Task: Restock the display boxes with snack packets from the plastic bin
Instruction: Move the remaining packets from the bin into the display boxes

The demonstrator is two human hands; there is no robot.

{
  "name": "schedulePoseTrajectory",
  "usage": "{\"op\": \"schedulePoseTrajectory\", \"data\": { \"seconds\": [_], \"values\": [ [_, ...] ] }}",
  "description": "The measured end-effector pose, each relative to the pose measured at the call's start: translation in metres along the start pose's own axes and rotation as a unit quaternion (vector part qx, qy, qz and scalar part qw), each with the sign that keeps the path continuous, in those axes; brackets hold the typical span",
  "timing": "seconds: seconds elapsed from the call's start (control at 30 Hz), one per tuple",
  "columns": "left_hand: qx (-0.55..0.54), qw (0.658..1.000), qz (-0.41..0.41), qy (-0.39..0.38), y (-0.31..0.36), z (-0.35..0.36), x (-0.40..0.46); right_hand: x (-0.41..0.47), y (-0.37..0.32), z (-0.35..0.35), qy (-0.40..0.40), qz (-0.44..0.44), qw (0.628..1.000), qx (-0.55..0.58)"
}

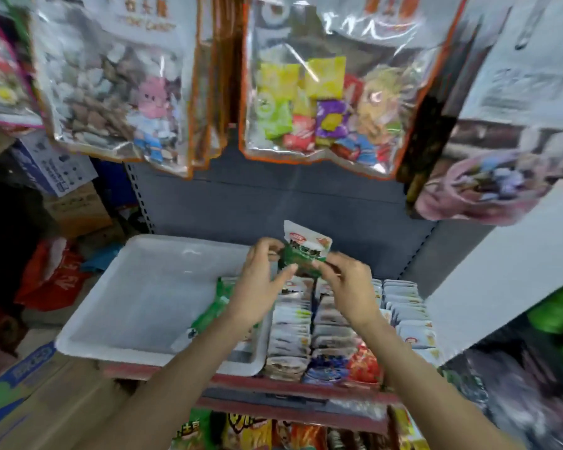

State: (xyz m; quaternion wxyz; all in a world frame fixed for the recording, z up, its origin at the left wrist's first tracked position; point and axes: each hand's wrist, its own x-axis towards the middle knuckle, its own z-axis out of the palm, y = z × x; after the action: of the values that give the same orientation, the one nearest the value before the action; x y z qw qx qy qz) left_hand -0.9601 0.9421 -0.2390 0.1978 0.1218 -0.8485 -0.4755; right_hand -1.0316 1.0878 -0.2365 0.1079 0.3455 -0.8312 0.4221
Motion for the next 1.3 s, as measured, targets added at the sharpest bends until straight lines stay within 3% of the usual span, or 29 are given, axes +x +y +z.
{"op": "schedulePoseTrajectory", "data": {
  "seconds": [0.17, 0.3, 0.4, 0.6, 0.7, 1.0, 1.17, 1.3],
  "values": [
    [-0.051, 0.996, 0.024, -0.073, 0.054, 0.080, 0.000, -0.027, 0.052, -0.079, 0.022, 0.089, 0.996, -0.022],
    [-0.011, 0.991, 0.058, -0.116, 0.068, 0.134, 0.000, -0.042, 0.086, -0.119, 0.048, 0.145, 0.988, -0.009],
    [0.077, 0.987, 0.065, -0.128, 0.064, 0.170, 0.000, -0.049, 0.111, -0.142, 0.030, 0.177, 0.983, -0.029],
    [0.272, 0.922, 0.046, -0.272, 0.047, 0.201, 0.003, -0.053, 0.152, -0.157, 0.014, 0.259, 0.964, 0.056],
    [0.313, 0.908, 0.044, -0.277, 0.046, 0.205, 0.006, -0.050, 0.160, -0.162, -0.005, 0.276, 0.958, 0.081],
    [0.283, 0.910, 0.046, -0.298, 0.052, 0.194, -0.005, -0.037, 0.165, -0.158, -0.053, 0.277, 0.941, 0.187],
    [0.298, 0.907, 0.047, -0.293, 0.050, 0.191, -0.010, -0.038, 0.177, -0.139, -0.138, 0.324, 0.919, 0.180],
    [0.301, 0.906, 0.052, -0.292, 0.050, 0.191, -0.010, -0.034, 0.184, -0.132, -0.145, 0.297, 0.937, 0.109]
  ]
}}
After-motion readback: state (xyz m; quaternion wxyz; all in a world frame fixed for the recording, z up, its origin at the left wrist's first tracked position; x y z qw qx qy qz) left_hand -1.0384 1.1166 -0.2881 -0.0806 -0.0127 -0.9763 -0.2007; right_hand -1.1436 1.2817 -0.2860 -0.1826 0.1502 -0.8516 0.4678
